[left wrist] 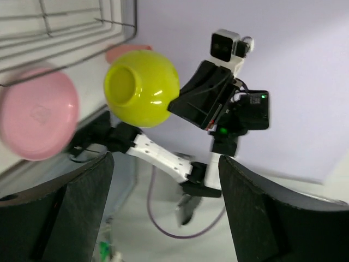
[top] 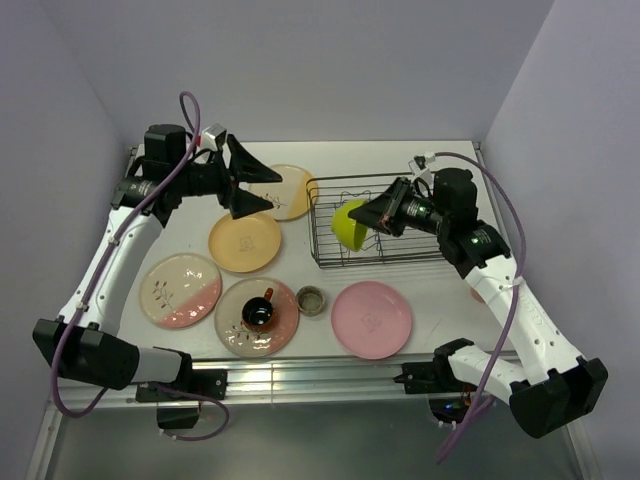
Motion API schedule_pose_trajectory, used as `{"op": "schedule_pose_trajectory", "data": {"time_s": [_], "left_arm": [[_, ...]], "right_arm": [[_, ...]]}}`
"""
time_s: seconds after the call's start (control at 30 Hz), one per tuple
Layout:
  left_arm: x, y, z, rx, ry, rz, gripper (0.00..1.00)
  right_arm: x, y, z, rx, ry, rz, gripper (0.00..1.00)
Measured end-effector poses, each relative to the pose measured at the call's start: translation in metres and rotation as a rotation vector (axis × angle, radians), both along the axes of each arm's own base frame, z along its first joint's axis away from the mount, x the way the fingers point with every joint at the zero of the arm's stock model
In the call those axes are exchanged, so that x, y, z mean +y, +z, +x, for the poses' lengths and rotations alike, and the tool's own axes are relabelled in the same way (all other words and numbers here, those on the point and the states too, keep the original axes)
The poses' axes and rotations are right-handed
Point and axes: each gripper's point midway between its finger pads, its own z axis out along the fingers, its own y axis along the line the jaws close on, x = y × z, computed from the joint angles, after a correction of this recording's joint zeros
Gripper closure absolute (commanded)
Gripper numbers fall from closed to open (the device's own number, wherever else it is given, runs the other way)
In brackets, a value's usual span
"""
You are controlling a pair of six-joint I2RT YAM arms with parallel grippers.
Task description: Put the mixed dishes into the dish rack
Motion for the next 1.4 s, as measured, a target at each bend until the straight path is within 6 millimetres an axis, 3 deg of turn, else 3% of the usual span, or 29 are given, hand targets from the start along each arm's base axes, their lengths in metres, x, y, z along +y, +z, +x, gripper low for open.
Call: {"op": "schedule_pose_trajectory", "data": {"time_s": [0.23, 0.37, 0.43, 0.67, 0.77, 1.13, 1.23, 1.4], "left_arm": [[-0.017, -0.018, -0.003, 0.285, -0.011, -0.194, 0.16], [-0.021, 0.0, 0.0, 0.379, 0.019, -0.278, 0.16], [-0.025, 0.008, -0.003, 0.386, 0.023, -0.325, 0.18], [-0.06, 0.026, -0.026, 0.355, -0.059, -0.405, 0.18], [-0.069, 0.033, -0.024, 0.318, -0.068, -0.433, 0.19], [-0.076, 0.063, 0.015, 0.084, 0.029, -0.583, 0.18], [-0.078, 0.072, 0.025, 0.019, 0.045, -0.629, 0.18], [-0.084, 0.066, 0.053, 0.009, 0.104, -0.641, 0.18]], "right_arm": [[0.023, 0.065, -0.001, -0.213, 0.131, 0.263, 1.0], [0.024, 0.103, -0.008, -0.371, 0.174, 0.367, 1.0], [0.024, 0.112, -0.01, -0.416, 0.185, 0.408, 1.0], [0.027, 0.119, 0.0, -0.51, 0.201, 0.513, 1.0], [0.026, 0.128, 0.003, -0.542, 0.198, 0.561, 1.0], [0.005, 0.159, -0.005, -0.622, 0.133, 0.771, 1.0], [-0.001, 0.156, 0.005, -0.581, 0.089, 0.839, 1.0], [-0.009, 0.148, 0.044, -0.494, -0.012, 0.938, 1.0]]}}
